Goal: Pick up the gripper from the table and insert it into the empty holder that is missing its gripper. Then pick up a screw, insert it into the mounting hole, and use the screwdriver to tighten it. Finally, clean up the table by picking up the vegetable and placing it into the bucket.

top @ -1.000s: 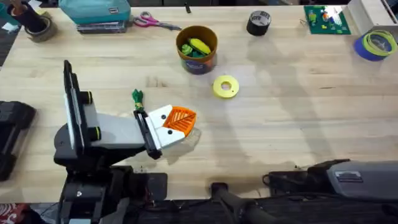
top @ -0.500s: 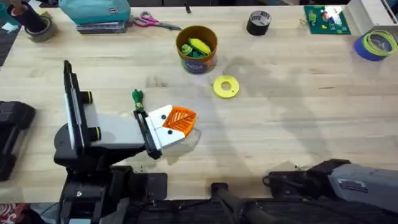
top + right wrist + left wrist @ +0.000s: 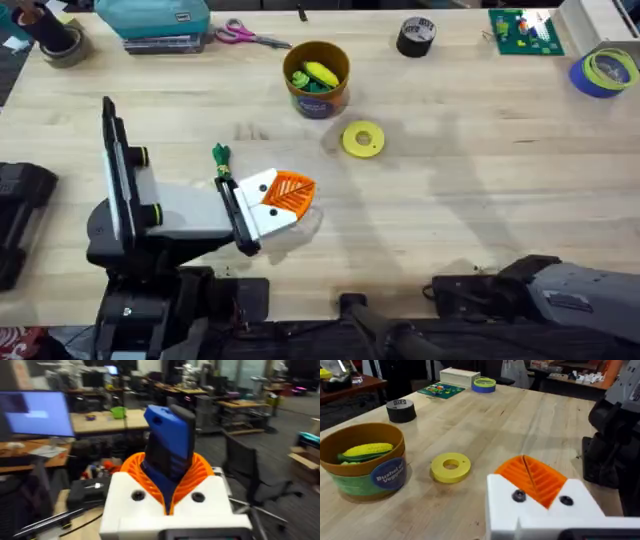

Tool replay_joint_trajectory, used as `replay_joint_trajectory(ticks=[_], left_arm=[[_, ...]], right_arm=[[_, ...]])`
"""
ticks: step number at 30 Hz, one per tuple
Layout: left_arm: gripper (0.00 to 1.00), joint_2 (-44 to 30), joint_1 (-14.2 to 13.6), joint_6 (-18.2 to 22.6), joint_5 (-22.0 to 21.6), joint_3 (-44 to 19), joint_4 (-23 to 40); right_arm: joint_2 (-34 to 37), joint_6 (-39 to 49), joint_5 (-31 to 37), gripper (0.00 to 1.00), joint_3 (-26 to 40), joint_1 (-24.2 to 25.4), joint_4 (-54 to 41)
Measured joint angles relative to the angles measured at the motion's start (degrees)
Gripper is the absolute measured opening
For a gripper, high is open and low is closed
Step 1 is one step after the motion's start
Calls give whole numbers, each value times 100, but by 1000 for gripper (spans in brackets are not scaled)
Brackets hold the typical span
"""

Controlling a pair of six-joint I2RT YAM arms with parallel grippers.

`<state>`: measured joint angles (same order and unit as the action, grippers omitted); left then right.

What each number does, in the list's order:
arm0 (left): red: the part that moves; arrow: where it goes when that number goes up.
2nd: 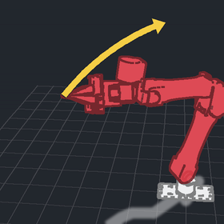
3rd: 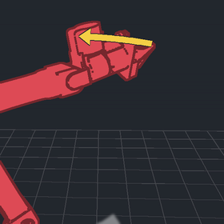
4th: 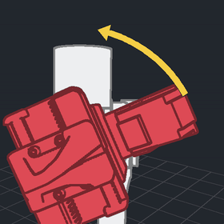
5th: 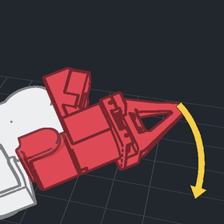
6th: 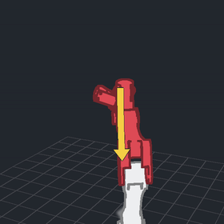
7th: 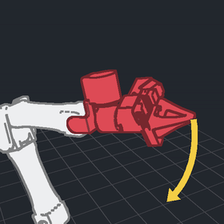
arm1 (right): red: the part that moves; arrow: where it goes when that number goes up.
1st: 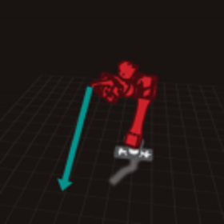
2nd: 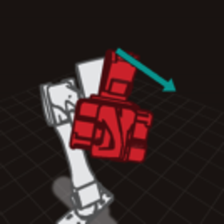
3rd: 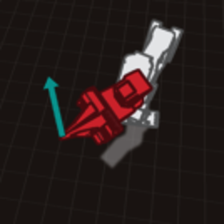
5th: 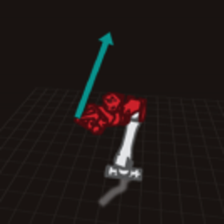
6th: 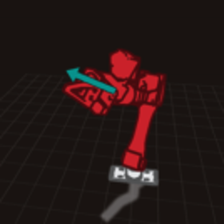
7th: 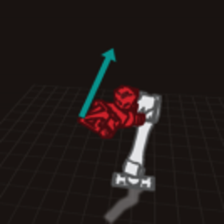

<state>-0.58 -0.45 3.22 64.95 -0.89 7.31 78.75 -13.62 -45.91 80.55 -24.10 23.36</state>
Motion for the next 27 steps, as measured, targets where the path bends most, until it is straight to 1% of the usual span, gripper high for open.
replay_joint_trajectory(ticks=[3,8,15,18,19,23,27], left_arm=[[4,0,0,0,0,0,0],[4,0,0,0,0,0,0],[4,0,0,0,0,0,0],[4,0,0,0,0,0,0],[4,0,0,0,0,0,-2],[4,0,0,0,0,0,0],[4,0,0,0,0,0,0]], right_arm=[[-1,-329,-264,25,-323,-2,605],[-16,-648,-465,25,-869,-79,1201],[-278,-783,-608,25,-1697,-314,1481],[-550,-781,-676,25,-1921,-367,1494],[-830,-761,-828,25,-2030,-378,1533],[-988,-747,-1013,25,-2032,-460,1597],[-985,-618,-1124,25,-2039,-689,1573]])
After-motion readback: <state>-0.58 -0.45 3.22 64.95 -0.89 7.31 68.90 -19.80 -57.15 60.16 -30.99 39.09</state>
